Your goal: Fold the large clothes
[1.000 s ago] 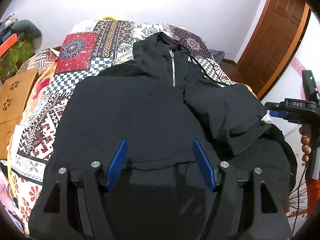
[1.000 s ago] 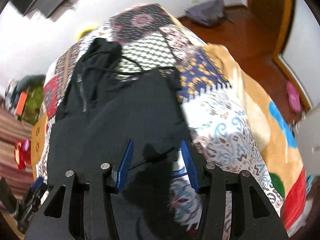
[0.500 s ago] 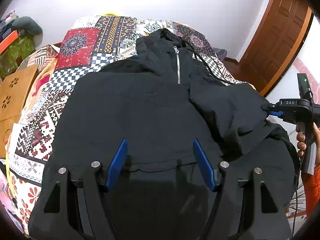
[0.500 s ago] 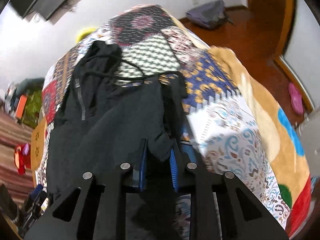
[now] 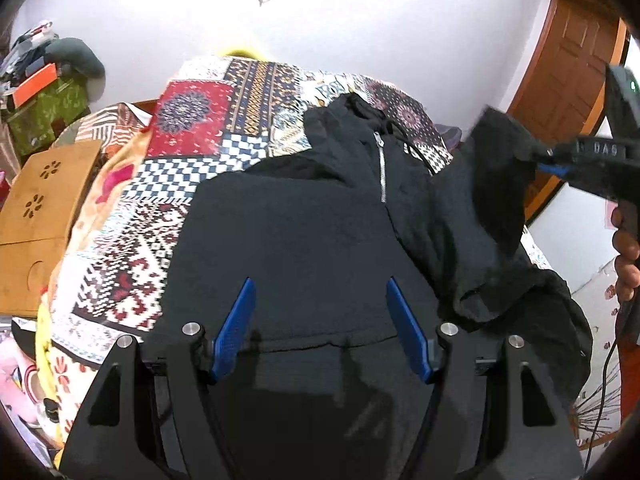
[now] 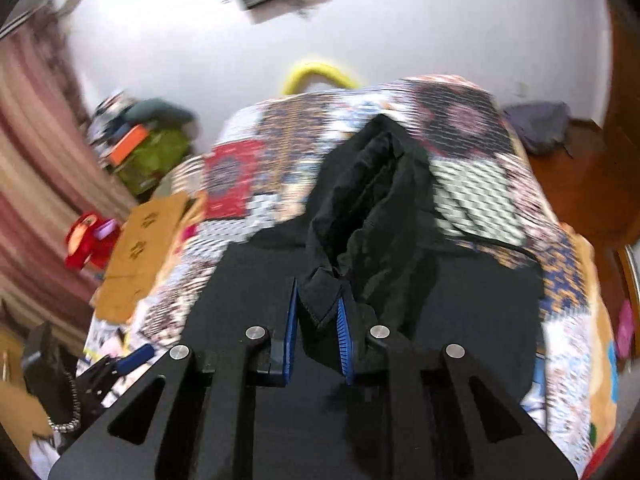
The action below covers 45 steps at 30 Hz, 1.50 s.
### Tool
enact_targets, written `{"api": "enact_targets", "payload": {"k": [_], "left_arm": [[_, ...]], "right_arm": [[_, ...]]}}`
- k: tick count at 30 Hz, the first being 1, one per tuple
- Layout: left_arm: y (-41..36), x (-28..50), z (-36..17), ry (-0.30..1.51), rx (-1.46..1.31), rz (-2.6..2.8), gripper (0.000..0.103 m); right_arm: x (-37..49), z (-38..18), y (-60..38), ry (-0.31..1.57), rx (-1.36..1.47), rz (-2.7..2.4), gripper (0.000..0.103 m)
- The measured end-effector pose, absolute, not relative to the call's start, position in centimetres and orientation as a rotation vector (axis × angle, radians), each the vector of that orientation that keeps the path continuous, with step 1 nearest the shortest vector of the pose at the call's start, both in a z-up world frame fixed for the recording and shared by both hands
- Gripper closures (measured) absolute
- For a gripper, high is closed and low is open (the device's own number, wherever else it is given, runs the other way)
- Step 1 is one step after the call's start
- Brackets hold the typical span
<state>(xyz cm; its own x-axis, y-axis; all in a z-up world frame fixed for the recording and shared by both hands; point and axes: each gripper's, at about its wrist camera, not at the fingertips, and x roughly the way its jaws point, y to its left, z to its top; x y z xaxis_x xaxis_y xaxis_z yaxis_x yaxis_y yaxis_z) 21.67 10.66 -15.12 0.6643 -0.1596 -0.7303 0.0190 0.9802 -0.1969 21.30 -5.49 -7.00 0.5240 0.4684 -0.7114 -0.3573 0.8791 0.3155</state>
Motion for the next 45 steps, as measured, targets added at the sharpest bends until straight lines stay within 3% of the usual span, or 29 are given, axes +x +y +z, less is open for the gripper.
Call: {"api": "enact_targets", "payload": {"k": [10, 14, 17, 24, 33, 38, 42, 45], "left_arm": [[15.5, 18.7, -14.4, 0.825, -0.207, -0.022, 0.033], [17.5, 17.5, -15.1, 0.845, -0.233, 0.015, 0.033], [18.9, 17.0, -15.8, 0.866, -0.268, 0.032, 0.033], [19.3, 17.5, -17.4, 0.905, -0.350, 0.004, 0.033], [18.0, 21.8, -21.4, 1.022, -0.551, -0.136, 0.033], [17.5, 24.1, -23.7, 1.079, -0.609, -0.148, 0.047], [17.1, 25.1, -24.3, 1.099, -0.542, -0.074, 0.077], [16.9, 25.1, -23.1, 1.056, -0.502, -0.058, 0.088]], "right_arm": [[20.2, -12.7, 6.5, 1.040, -0.025, 0.700, 0.087], [19.3, -15.1, 9.0, 1.126, -0.068, 0.732, 0.082], [18.7, -15.1, 9.4, 1.164, -0.075, 0.754, 0.071], [17.5, -12.7, 5.3, 1.041, -0.152, 0.650, 0.057], [17.9, -12.1, -5.8, 1.000, -0.165, 0.418, 0.056], [18.1, -12.6, -12.3, 1.024, -0.099, 0.297, 0.055], [18.1, -12.6, -16.9, 1.021, -0.047, 0.201, 0.055], [18.2, -12.8, -19.2, 1.024, -0.002, 0.156, 0.055]]}}
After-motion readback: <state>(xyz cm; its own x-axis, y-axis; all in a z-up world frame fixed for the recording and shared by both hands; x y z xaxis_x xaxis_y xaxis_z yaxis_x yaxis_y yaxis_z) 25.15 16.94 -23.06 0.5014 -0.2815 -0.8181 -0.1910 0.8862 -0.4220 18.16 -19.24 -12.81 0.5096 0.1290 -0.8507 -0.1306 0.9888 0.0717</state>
